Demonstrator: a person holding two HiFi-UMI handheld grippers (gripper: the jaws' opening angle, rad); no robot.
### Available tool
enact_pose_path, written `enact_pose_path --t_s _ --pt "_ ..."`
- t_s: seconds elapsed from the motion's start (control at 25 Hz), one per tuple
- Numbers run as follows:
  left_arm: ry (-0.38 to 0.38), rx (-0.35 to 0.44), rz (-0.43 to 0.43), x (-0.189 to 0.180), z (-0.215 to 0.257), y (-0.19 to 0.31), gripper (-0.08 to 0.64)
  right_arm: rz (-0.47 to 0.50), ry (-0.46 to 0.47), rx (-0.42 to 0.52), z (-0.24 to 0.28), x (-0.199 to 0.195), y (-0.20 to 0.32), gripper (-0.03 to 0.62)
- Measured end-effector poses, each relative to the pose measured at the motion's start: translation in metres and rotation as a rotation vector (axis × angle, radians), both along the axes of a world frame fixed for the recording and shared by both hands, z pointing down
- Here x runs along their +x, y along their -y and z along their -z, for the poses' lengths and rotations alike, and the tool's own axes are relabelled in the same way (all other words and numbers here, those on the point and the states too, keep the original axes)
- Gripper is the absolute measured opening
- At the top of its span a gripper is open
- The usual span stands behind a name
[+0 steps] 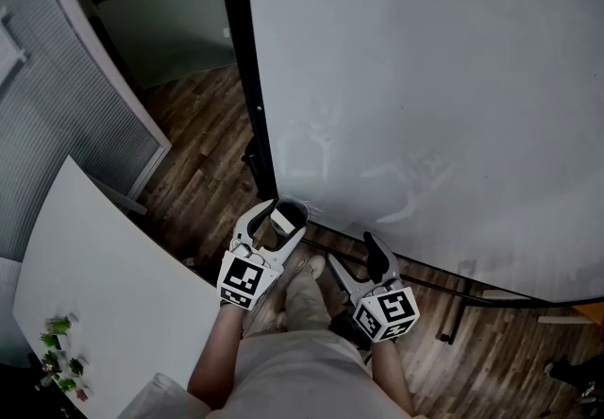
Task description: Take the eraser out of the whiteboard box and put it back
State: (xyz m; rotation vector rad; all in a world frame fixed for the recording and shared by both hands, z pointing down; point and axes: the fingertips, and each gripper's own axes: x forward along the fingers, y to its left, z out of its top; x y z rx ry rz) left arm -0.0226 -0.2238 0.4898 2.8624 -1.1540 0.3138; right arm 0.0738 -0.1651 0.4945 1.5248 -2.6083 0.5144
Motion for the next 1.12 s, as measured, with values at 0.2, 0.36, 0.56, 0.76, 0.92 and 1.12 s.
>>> enact_pose_path --t_s 0.2,0.36,0.56,0.76,0.92,1.12 --pt "0.013 0.0 -0.006 0.0036 -0.0028 0.0003 0.258 0.0 0.005 -0.003 -0.0016 0.0012 0.001 0.356" --pt "0.012 0.002 -0.008 0.0033 -0.0024 0.001 0.258 -0.001 0.003 -0.006 -0.0021 0.0011 0.0013 0.354" --pt "0.007 0.009 -0.004 0.0034 -0.0026 0.0003 0.256 0.003 0.005 -0.005 -0.0023 0.0006 0.0004 0.353" --pt "-0.012 0.01 0.001 0.0032 -0.0021 0.0004 0.258 0.003 0.005 -0.003 -0.0004 0.0016 -0.0006 0.351" --pt "-0.025 0.02 0.008 0.0021 -0.0009 0.0001 0.258 0.0 0.006 -0.004 0.0006 0.0027 -0.0021 0.348" --pt "-0.02 0.019 0.013 0.0018 -0.0019 0.0007 0.261 -0.003 0.009 0.0 0.0008 0.004 -0.0023 0.348"
